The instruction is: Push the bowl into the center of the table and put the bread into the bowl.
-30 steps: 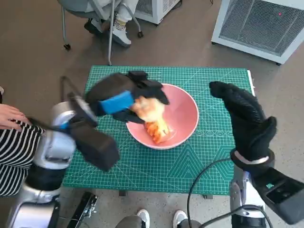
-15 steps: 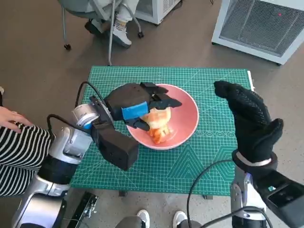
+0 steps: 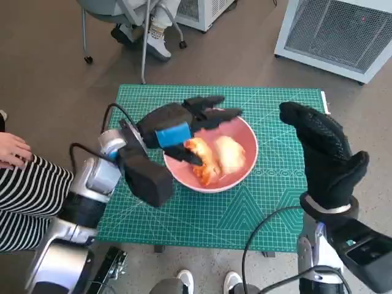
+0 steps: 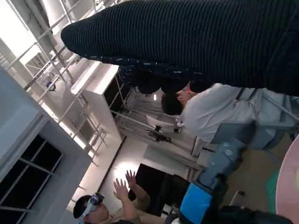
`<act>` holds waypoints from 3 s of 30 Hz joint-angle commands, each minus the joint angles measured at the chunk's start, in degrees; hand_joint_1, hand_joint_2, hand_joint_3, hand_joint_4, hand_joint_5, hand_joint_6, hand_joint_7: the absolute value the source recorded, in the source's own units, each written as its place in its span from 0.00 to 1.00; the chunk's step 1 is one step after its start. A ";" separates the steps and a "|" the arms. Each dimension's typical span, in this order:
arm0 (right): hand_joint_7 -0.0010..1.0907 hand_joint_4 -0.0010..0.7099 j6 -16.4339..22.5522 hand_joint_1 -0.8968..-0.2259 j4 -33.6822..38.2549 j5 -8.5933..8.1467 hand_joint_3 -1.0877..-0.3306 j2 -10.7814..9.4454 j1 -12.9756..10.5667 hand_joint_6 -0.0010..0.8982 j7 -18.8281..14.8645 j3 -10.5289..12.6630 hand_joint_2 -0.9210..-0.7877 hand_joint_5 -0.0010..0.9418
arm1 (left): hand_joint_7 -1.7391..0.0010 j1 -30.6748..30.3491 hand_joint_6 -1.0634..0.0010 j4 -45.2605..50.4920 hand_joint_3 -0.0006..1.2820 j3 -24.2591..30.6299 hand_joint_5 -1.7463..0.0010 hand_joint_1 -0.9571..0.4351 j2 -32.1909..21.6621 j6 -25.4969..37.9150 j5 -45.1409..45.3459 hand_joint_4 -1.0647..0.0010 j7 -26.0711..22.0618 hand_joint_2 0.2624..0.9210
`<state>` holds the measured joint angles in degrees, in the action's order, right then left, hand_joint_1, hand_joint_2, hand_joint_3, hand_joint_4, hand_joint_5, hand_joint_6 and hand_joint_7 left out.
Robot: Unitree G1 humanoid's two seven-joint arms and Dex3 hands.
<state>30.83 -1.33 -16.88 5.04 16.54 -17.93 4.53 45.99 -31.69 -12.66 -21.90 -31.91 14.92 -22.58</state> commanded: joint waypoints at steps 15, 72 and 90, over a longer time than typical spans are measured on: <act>0.42 0.19 -3.78 0.33 0.76 0.54 0.52 1.80 4.85 0.06 0.92 1.67 0.00 0.00 | 0.88 -7.83 0.95 12.87 0.38 13.27 1.00 0.19 12.18 4.93 -35.28 0.99 -4.70 1.00; 0.39 0.21 -9.10 0.32 7.40 -0.43 0.57 3.60 14.59 0.11 -0.74 3.50 0.00 0.00 | 0.85 -11.61 0.80 7.97 0.22 21.47 0.99 0.21 19.29 -2.55 -40.05 0.82 -10.76 1.00; 0.38 0.21 -8.72 0.34 7.13 -0.83 0.57 3.32 13.63 0.12 -0.83 3.52 0.00 0.00 | 0.85 -11.60 0.77 9.66 0.22 21.31 0.99 0.23 18.39 -0.75 -39.85 0.81 -11.65 1.00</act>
<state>22.53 5.59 -17.72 8.46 31.60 -18.59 7.95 33.47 -23.14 8.62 -2.94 -33.20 -24.76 -33.87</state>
